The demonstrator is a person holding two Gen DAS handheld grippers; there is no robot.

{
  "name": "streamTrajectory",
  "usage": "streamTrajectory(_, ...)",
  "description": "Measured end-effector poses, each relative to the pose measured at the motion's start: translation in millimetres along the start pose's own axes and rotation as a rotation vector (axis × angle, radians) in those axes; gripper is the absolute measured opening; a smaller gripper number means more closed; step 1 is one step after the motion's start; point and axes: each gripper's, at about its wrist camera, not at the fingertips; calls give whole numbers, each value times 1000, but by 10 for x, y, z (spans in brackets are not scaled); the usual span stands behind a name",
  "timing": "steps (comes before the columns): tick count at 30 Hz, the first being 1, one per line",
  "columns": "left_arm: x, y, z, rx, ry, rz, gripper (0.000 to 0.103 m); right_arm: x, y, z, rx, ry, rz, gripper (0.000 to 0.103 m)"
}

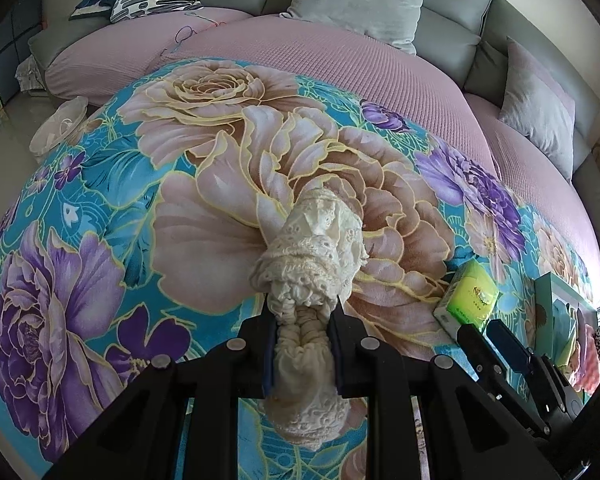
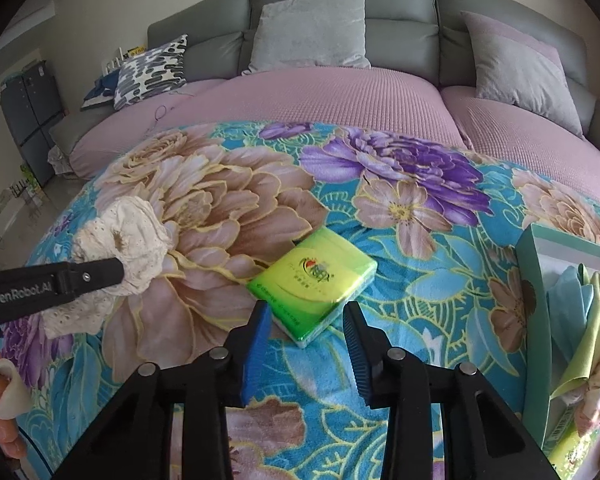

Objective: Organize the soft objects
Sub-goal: 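Grasp the green tissue pack with the right tool while the left tool holds the lace cloth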

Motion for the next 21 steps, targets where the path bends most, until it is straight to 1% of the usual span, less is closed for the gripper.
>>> streamTrajectory(4, -1, 7, 1, 4, -1, 2, 23, 12, -68, -11, -27, 11, 20, 41)
streamTrajectory(5, -2, 13, 4, 7, -1, 2, 23, 23, -83, -22, -35, 12, 23, 43)
streamTrajectory(7, -9, 32, 5, 14, 1, 4, 23, 46, -102, -47, -51, 8, 29, 65)
streamTrajectory(8, -17, 46, 5, 19, 4, 6, 23, 53, -105, -60, -60, 4, 33, 67)
streamTrajectory(14, -23, 59, 5, 33, 4, 22, 23, -43, 7, -195, -98, 16, 34, 67)
streamTrajectory(17, -15, 62, -1, 36, 0, 28, 23, -162, 77, -240, -92, 39, 82, 67)
streamTrajectory(21, -27, 71, -3, 41, 7, 26, 24, -271, 105, -264, -89, 67, 124, 67)
Point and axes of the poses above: each gripper's, at about its wrist camera, not at the fingertips, and x roughly against the way its jaws point, y to its left, z to its underside, and after that the axes turned 12 degrees about -x, right-handed
